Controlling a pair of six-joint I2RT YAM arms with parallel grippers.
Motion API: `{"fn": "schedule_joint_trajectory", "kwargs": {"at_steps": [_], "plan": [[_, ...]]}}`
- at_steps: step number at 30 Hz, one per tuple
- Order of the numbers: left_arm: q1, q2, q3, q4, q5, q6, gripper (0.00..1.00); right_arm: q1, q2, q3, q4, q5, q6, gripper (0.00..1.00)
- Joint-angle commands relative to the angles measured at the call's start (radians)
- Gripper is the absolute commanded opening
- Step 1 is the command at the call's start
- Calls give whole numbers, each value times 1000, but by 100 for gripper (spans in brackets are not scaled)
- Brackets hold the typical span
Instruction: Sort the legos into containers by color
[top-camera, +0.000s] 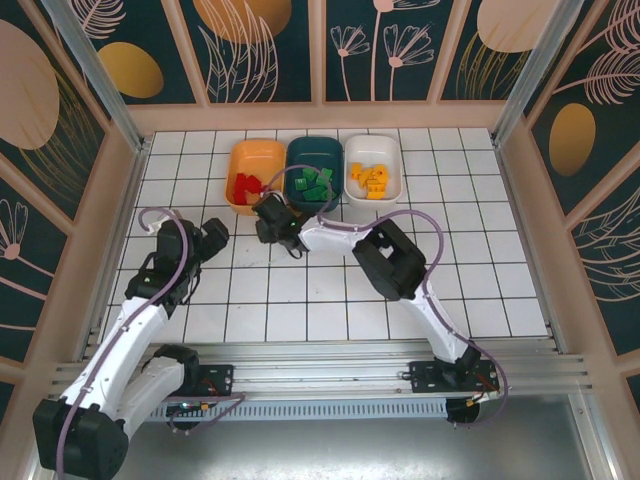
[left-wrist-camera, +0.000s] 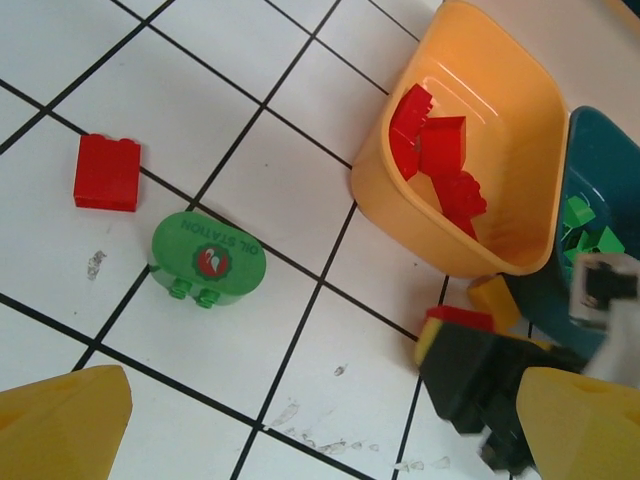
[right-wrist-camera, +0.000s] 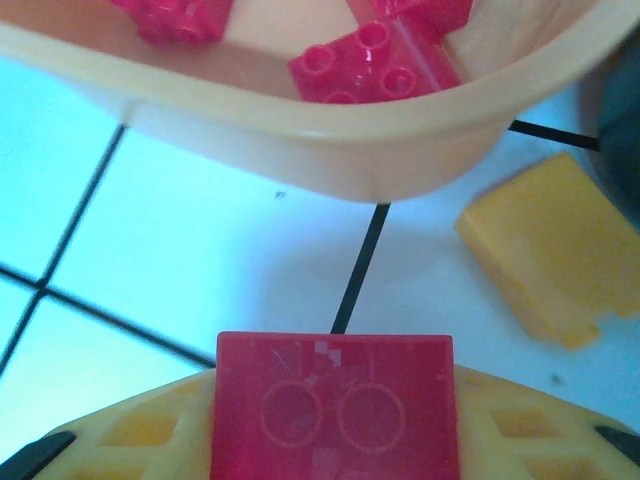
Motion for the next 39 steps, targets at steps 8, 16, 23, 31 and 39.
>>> {"fn": "schedule_joint_trajectory", "kwargs": {"at_steps": [8, 16, 23, 31, 39], "plan": [[7, 57, -77, 63, -27, -90, 99, -36, -86, 50, 83, 2, -40, 43], [7, 73, -53, 29, -49, -109, 98, -86, 101, 339, -6, -51, -79, 60], [11, 103, 1, 21, -69, -107, 99, -108, 146, 517, -94, -46, -99, 78], [142, 258, 119, 20, -110, -83, 98, -91, -139, 154, 56, -43, -85, 78], [291, 631, 261, 41, -28, 6, 77, -83, -400, -258, 187, -82, -14, 77]]}}
